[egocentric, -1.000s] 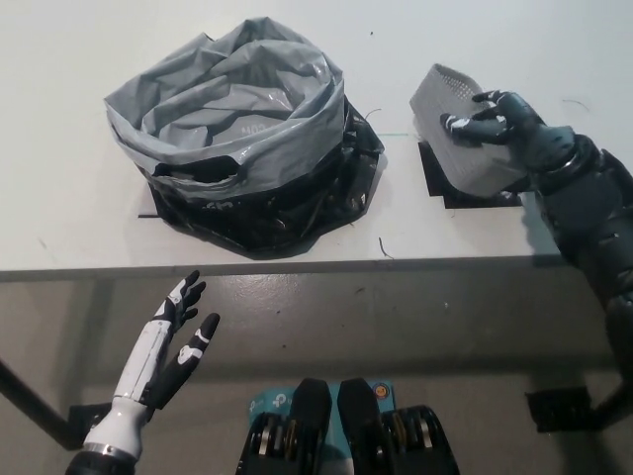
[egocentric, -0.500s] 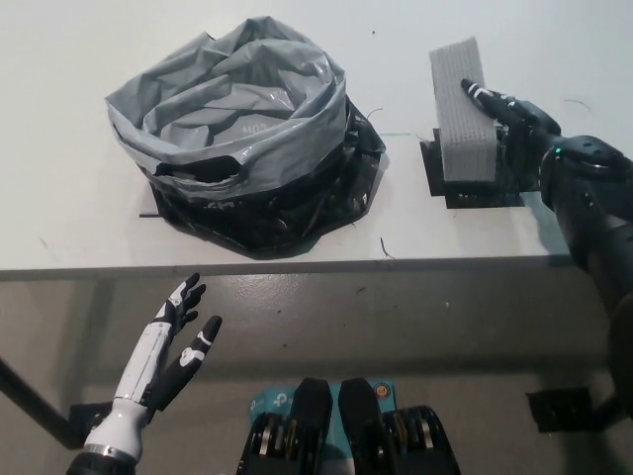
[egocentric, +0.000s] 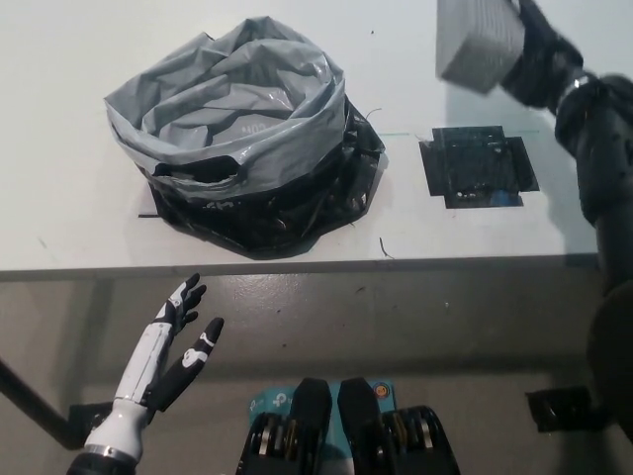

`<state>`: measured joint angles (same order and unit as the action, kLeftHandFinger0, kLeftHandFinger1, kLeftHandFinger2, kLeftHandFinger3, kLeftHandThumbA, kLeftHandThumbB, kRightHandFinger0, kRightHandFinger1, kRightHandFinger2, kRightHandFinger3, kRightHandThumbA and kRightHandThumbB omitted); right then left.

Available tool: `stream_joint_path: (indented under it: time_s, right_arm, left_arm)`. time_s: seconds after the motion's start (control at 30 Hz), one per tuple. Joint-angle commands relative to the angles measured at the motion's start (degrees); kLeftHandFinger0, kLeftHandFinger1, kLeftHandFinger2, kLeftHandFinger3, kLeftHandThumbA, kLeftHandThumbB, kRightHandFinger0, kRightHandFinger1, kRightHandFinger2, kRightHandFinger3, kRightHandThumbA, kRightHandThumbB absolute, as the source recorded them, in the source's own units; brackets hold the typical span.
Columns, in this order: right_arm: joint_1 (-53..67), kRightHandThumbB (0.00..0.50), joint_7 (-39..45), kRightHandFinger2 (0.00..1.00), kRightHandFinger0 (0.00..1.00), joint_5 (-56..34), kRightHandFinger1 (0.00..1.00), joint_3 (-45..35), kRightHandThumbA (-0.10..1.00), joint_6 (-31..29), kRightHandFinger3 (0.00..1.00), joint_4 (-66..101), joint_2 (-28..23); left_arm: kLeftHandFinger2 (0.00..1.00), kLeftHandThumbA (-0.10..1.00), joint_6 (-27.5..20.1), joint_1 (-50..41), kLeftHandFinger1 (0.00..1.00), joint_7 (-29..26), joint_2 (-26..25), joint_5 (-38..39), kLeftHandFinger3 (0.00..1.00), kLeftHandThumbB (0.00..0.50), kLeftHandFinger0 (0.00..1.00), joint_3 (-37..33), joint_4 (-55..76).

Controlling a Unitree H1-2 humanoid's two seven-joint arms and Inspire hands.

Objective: Use the right hand to pick up a small rectangular container and put it into a plastic bag and lift the bag

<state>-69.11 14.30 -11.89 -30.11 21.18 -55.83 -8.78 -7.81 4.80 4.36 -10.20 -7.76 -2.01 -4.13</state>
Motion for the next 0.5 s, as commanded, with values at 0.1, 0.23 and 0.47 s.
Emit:
stream_joint_path:
  time_s: [0.1, 0.23, 0.47]
  right_arm:
    - [-13.3, 0.173, 5.0, 0.84, 0.00, -4.6, 0.41, 8.7, -0.10, 5.8, 1.00, 9.5, 2.9]
    - [-17.3, 0.169, 2.7, 0.90, 0.00, -1.0, 0.43, 13.8, -0.10, 4.8, 1.00, 5.5, 4.4]
    - [-19.7, 0.185, 2.1, 0.97, 0.02, 4.8, 0.50, 24.2, -0.10, -1.2, 1.00, -0.5, 7.0]
  left_arm:
    - [1.00, 0.75, -0.7, -0.7, 1.00, 0.3, -0.8, -0.1, 1.00, 0.177, 1.00, -0.2, 1.6]
    - [1.00, 0.76, -0.2, -0.4, 1.00, 0.5, -0.8, -0.1, 1.00, 0.188, 1.00, -0.3, 1.7]
    - [1.00, 0.75, -0.5, 0.0, 1.00, 0.6, -1.1, -1.0, 1.00, 0.161, 1.00, -0.8, 1.9]
